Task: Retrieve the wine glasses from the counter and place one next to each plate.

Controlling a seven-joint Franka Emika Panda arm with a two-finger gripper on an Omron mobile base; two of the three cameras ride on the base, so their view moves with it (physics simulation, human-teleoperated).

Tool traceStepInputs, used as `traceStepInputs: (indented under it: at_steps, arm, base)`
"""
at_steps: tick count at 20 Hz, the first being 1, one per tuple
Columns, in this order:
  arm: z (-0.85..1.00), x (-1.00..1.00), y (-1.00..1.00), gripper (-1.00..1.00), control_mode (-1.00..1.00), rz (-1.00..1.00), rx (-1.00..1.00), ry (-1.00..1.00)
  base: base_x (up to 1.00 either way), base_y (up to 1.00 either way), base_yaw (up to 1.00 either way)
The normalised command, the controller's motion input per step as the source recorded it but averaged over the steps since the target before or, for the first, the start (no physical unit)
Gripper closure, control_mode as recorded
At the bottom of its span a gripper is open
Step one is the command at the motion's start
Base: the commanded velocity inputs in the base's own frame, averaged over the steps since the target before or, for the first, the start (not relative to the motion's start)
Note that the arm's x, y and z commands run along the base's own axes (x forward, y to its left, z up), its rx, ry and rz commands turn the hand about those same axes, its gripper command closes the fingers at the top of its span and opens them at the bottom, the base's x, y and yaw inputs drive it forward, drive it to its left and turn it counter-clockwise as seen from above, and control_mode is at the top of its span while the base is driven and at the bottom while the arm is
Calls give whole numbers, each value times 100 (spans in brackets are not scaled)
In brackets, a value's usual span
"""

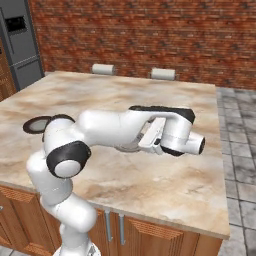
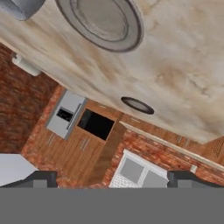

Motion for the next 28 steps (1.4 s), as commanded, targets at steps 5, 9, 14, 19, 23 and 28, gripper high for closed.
traceStepInputs:
  at_steps: [5,9,14,19,23,28]
  arm:
    - [33,-89,65,-100,-100,0,0,-9]
    - [37,-88,40,-100,-100,0,1,-10]
    - [57,-47,34,-100,-100,3,1,-8]
    - [80,-35,19,-100,-100,6,3,-9]
    - [73,-58,14,-100,-100,6,8,-11]
    - [52,-76,9,-100,-100,2,6,-11]
  base:
    - [0,0,0]
    - [0,0,0]
    - [0,0,0]
    - [0,0,0]
    - [0,0,0]
    - [0,0,0]
